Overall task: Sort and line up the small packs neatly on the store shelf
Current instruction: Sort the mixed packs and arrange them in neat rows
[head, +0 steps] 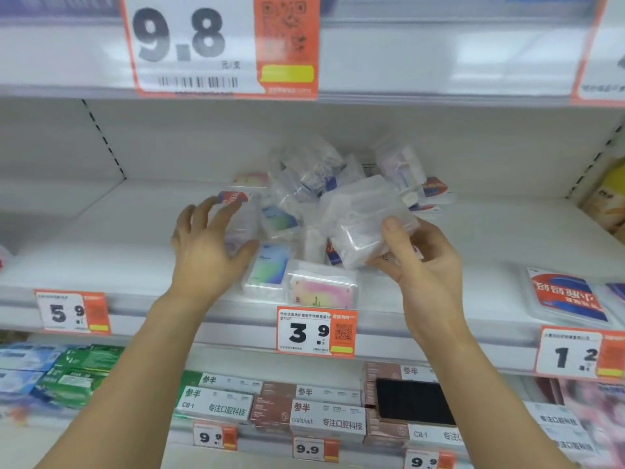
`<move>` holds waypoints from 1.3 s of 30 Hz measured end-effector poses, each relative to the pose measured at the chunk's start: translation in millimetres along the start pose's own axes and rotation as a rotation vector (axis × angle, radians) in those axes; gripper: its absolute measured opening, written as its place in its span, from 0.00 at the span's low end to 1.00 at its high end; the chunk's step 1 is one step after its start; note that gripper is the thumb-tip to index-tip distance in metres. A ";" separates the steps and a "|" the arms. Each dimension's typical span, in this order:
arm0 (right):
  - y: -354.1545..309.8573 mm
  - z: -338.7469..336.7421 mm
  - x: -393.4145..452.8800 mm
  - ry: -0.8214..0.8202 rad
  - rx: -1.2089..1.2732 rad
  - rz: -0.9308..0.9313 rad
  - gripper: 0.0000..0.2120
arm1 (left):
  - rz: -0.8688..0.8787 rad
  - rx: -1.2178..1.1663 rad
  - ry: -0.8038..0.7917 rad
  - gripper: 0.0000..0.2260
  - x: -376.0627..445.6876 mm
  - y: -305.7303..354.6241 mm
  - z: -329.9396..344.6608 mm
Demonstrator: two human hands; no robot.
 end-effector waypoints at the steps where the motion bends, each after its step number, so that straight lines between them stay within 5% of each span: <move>1: -1.4 2.4 -3.1 -0.010 -0.054 -0.043 0.22 | -0.007 -0.023 -0.054 0.27 1.5 -5.8 3.7; 6: -16.5 29.0 -18.1 -0.033 -0.175 -0.138 0.27 | 0.003 -0.047 -0.116 0.26 3.6 -40.3 -7.9; 11: -20.0 77.4 -24.0 -0.122 -0.334 -0.285 0.23 | -0.012 -0.018 -0.135 0.25 -13.4 -87.0 -30.8; 19: 67.3 209.2 -27.7 -0.460 -0.795 -0.352 0.26 | -0.200 0.186 -0.061 0.24 -28.5 -148.7 -57.0; 24: 121.3 244.3 -37.1 -0.643 -0.971 -0.196 0.21 | -0.300 0.185 -0.054 0.27 -30.9 -176.8 -63.5; 27: 126.4 251.7 -46.0 -0.695 -0.886 -0.084 0.20 | -0.332 0.155 -0.070 0.31 -32.6 -179.4 -63.3; 31: 137.0 257.3 -49.5 -0.743 -0.729 0.131 0.19 | -0.406 0.065 -0.079 0.22 -37.5 -180.9 -59.8; 34: 138.1 253.7 -45.4 -0.863 -0.659 0.295 0.21 | -0.407 -0.063 0.025 0.23 -33.8 -175.4 -71.3; 39: 121.3 244.3 31.7 -0.778 -1.167 -0.121 0.16 | -0.122 0.043 0.124 0.19 -22.9 -132.7 -76.7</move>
Point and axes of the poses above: each hand's wrist, its own x-axis towards the middle knuckle, its own z-axis out of the palm, y = z × x, the point moved 5 cm from there along x, towards the middle knuckle, and after that the axes turned 15 degrees about x, right-handed, at the moved point
